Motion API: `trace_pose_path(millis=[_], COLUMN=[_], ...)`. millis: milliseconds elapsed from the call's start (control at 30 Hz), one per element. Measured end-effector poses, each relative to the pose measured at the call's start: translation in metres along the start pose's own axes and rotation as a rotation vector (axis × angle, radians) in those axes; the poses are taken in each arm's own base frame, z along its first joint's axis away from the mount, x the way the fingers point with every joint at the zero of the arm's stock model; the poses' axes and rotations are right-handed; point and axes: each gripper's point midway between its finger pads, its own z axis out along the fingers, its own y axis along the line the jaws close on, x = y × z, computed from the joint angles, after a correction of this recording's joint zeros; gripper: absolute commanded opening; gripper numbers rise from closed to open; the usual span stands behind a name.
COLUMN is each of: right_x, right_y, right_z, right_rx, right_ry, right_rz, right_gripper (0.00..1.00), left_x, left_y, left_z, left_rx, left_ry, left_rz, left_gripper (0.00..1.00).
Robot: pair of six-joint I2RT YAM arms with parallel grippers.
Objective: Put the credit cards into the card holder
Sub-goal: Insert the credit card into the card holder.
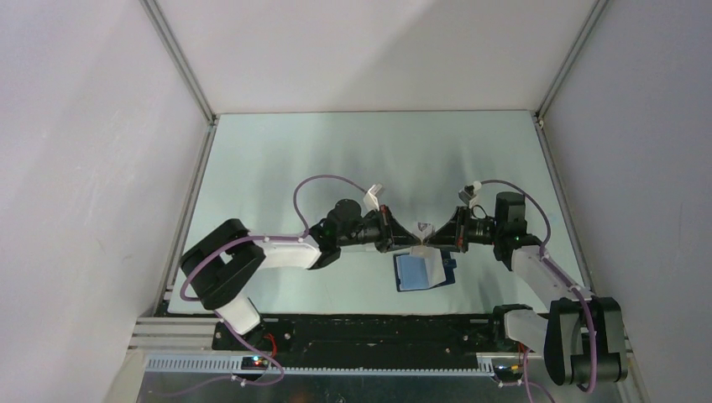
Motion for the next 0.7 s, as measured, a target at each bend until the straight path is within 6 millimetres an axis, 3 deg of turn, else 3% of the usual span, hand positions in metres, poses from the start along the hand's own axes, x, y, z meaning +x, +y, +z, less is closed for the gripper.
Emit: trace_pose_path(millis=[33,67,167,233,467,700], right_x=[0.000,0.000,0.001,0.002,0.007,0.017], right_y=[0.001,0.002,0.005,0.008,-0.008,-0.036], right_z=[0.000,0.000,-0.001,-0.001,-0.001,0.010], right_rx=[-0.005,-0.007,-0.021,-0.031,0.049,0.316], right_ry=[0.002,0.003,0.008,0.013,0.009,0.081], right_rz=[0.000,-0.001,-0.009,-0.019,0.001,-0.043], right_gripper=[0.00,0.00,0.00,0.00,0.00,0.00], left_x=[0.000,0.000,0.001,0.004,0.012,0.022], left_y=[0.000,0.000,0.002,0.010,0.043,0.088], left_z=[0.000,0.000,-0.001,-0.002,-0.017,-0.038], left_rx=[0.002,0.003,0.000,-0.020,-0.101,-0.272], left_ry=[-0.001,-0.001,-0.001,-0.001,-0.038,-0.080], left_rz=[-0.003,-0.004,-0.006,-0.016,-0.048,-0.078], left_gripper=[0.11,0.25,0.50,0.57,0.62,0.54])
